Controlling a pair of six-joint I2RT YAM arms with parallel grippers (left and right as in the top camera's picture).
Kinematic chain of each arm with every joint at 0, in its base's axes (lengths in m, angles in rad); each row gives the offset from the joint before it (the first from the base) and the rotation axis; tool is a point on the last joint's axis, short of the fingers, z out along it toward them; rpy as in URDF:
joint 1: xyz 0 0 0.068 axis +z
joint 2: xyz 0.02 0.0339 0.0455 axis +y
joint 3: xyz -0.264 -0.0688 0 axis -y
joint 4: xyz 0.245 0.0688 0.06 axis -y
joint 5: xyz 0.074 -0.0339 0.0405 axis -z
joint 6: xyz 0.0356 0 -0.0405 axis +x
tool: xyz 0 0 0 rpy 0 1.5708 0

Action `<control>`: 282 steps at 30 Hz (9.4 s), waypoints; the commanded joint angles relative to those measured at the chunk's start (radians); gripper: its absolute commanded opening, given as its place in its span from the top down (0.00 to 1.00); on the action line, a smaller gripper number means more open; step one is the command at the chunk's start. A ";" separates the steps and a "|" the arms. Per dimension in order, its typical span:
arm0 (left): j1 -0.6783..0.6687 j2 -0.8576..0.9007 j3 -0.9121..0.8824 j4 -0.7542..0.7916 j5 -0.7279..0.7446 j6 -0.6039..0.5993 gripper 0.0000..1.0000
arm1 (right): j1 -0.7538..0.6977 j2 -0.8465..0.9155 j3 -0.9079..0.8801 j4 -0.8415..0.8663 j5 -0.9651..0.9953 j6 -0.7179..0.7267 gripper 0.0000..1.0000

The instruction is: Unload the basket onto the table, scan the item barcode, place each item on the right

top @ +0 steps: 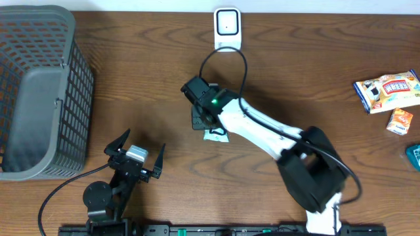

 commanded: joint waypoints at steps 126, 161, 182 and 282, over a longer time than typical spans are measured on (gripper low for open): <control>-0.004 -0.003 -0.021 -0.034 0.013 0.013 0.02 | -0.164 -0.397 -0.702 0.400 0.055 1.109 0.51; -0.004 -0.003 -0.021 -0.034 0.013 0.013 0.02 | -0.146 -0.423 -0.703 0.523 0.040 1.102 0.01; -0.004 -0.003 -0.021 -0.034 0.013 0.013 0.02 | -0.153 -0.264 -0.702 0.718 -0.062 0.870 0.99; -0.004 -0.003 -0.021 -0.034 0.013 0.013 0.02 | -0.190 0.599 0.572 1.348 0.861 -1.632 0.99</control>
